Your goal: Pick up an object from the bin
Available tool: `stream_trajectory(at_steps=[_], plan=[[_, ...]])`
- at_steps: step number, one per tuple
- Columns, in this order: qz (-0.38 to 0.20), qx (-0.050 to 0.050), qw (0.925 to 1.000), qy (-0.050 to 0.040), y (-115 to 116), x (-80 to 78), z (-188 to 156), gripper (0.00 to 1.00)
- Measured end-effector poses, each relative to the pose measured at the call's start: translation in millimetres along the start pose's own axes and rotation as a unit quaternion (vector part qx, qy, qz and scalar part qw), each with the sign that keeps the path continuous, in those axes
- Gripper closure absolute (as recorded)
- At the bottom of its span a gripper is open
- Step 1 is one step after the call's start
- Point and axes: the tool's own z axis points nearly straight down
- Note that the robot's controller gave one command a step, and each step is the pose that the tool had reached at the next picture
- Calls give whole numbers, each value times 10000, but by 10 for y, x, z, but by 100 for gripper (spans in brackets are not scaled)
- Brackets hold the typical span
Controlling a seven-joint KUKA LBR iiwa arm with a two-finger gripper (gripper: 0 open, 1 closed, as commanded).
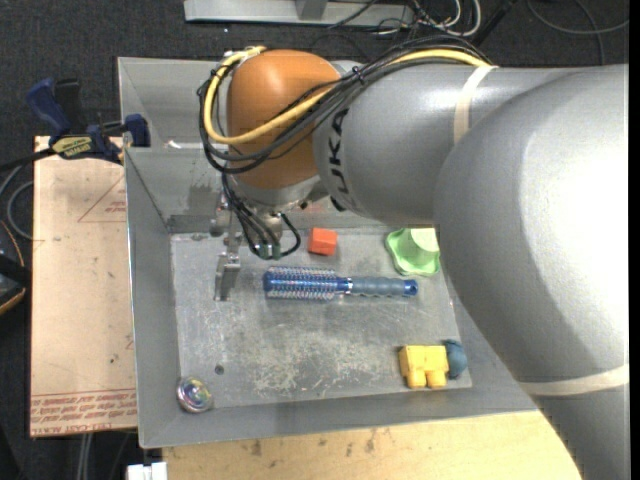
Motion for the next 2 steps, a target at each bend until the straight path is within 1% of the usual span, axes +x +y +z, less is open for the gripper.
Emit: stream_trajectory(at_steps=[1, 2], plan=[[-1432, 8, 9897, -28, -409, -93, -359, 0], [-1040, 13, 9946, 57, -979, 728, 234, 0]])
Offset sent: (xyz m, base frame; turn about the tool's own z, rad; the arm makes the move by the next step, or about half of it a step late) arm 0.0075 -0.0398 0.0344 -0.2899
